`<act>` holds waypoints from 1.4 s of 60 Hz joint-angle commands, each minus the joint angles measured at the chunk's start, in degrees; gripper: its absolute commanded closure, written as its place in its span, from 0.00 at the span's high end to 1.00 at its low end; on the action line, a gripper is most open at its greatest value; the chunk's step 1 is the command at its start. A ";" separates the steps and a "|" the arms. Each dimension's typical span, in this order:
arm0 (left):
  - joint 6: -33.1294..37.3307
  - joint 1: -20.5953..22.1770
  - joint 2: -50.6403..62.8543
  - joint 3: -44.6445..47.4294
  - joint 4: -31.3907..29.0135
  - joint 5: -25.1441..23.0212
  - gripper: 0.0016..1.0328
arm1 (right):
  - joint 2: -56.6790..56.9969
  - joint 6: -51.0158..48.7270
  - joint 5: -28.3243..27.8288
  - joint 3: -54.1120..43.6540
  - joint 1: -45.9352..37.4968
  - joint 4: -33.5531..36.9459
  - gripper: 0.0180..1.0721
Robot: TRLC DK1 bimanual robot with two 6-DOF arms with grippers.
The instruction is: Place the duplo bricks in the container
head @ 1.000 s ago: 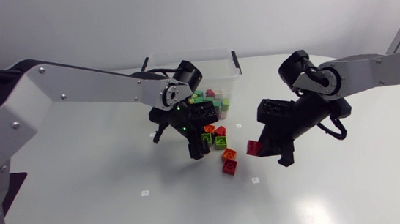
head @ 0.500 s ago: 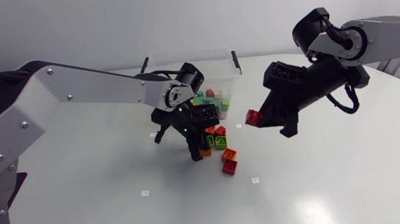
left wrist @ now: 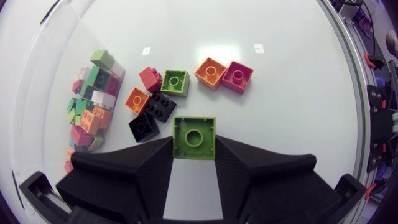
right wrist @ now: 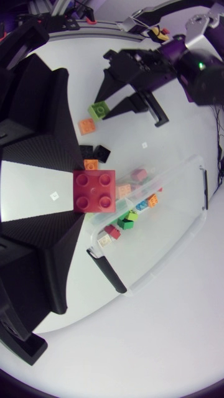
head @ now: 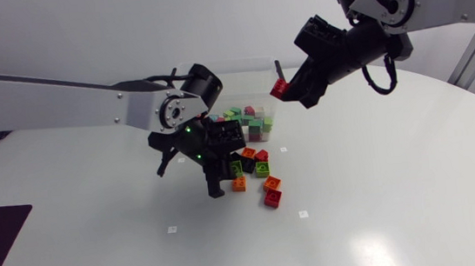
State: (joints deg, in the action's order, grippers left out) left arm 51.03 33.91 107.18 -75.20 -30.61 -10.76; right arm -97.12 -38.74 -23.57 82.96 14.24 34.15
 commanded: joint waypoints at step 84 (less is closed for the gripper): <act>-33.62 -14.22 8.93 -25.88 12.42 0.04 0.19 | 6.24 14.66 10.74 -11.59 6.41 -10.60 0.95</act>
State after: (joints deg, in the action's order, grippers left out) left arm 19.42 20.01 113.62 -96.88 -17.74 -10.87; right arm -94.15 -23.16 -12.36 75.77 20.21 24.12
